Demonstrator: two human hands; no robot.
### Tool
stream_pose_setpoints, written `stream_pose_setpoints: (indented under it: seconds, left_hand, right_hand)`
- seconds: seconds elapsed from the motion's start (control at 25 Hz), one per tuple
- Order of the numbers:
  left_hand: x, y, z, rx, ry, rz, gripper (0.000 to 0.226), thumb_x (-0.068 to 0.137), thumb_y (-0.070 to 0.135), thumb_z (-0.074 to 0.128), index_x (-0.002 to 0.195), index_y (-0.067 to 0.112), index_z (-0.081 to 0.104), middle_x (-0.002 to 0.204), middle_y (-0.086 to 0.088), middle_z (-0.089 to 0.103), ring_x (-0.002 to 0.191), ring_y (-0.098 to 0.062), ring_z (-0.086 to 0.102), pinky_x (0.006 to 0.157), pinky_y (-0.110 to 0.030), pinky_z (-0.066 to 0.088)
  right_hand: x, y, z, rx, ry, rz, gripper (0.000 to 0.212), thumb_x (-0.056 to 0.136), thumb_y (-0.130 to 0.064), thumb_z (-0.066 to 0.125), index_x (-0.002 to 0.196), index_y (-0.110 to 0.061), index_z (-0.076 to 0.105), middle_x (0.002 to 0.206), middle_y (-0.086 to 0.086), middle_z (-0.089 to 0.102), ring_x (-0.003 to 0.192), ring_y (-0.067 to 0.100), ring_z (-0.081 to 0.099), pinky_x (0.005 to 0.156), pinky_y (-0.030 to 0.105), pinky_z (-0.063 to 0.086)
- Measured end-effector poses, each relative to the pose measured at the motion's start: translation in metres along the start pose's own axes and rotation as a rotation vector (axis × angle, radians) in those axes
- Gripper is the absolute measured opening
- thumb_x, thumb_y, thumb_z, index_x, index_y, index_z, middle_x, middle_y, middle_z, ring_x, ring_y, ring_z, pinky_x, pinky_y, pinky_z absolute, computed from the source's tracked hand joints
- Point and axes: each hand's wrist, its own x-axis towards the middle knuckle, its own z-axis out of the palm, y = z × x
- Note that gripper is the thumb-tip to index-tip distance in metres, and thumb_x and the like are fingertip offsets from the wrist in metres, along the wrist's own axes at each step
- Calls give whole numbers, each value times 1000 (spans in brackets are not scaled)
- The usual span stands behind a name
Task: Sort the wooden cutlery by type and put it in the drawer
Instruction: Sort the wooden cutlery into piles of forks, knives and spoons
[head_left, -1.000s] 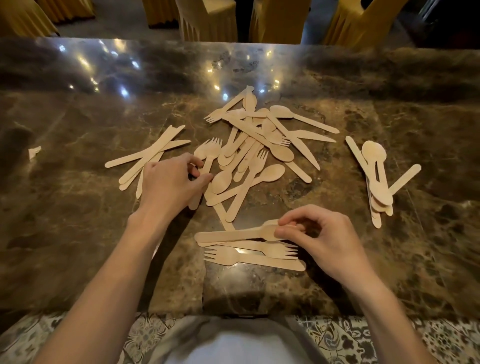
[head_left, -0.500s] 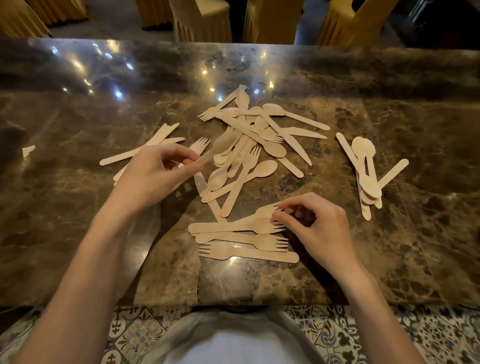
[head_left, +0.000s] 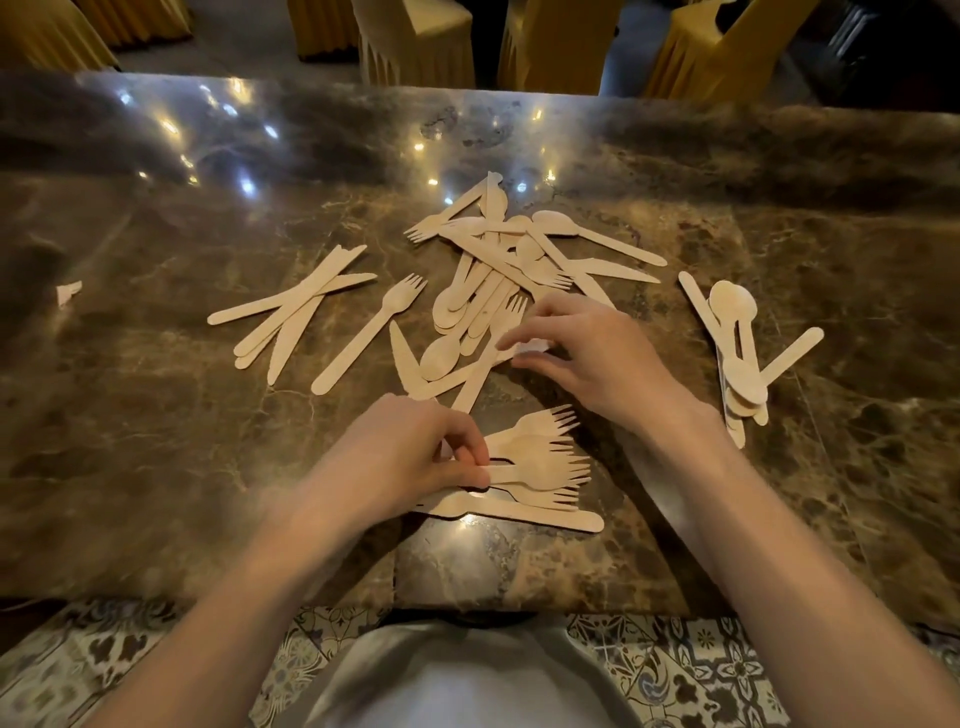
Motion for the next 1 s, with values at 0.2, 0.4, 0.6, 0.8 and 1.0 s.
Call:
stream_pose_setpoints:
  seconds: [0.2, 0.4, 0.6, 0.8, 1.0]
  left_hand:
    - [-3, -4, 12, 107, 123, 112, 17, 79, 49, 64, 90, 37, 67, 77, 16, 59, 70, 0, 49, 77, -23, 34]
    - [-7, -10, 9, 3, 156, 142, 19, 75, 54, 64, 87, 40, 65, 72, 20, 58, 68, 2, 51, 65, -14, 34]
    - [-4, -45, -31, -181, 441, -84, 20, 74, 54, 62, 80, 35, 65, 71, 18, 63, 65, -1, 56, 58, -23, 44]
    - [23, -77, -51, 37, 552, -288, 19, 83, 38, 64, 100, 29, 65, 93, 11, 64, 77, -10, 52, 69, -30, 40]
    - [38, -83, -47, 125, 489, -346, 27, 78, 51, 65, 99, 34, 64, 82, 19, 57, 78, -8, 50, 69, -32, 41]
  right_hand:
    - [22, -15, 17, -186, -144, -185, 21, 86, -32, 64, 106, -36, 69, 102, -5, 60, 93, 16, 52, 73, 29, 41]
    - [21, -14, 11, -235, -151, -192, 17, 84, -33, 65, 100, -29, 69, 112, -4, 60, 107, 18, 48, 90, 31, 35]
    - [-13, -22, -11, -133, -32, -63, 17, 80, -36, 61, 94, -29, 68, 86, -11, 68, 82, 12, 58, 82, 30, 41]
    - [-47, -31, 10, -23, -142, 31, 16, 88, -30, 61, 101, -27, 69, 98, -11, 67, 88, 12, 57, 80, 28, 44]
    - [-71, -35, 28, -84, -4, 2, 41, 89, -54, 47, 109, -25, 69, 105, -9, 67, 101, 14, 57, 92, 32, 39]
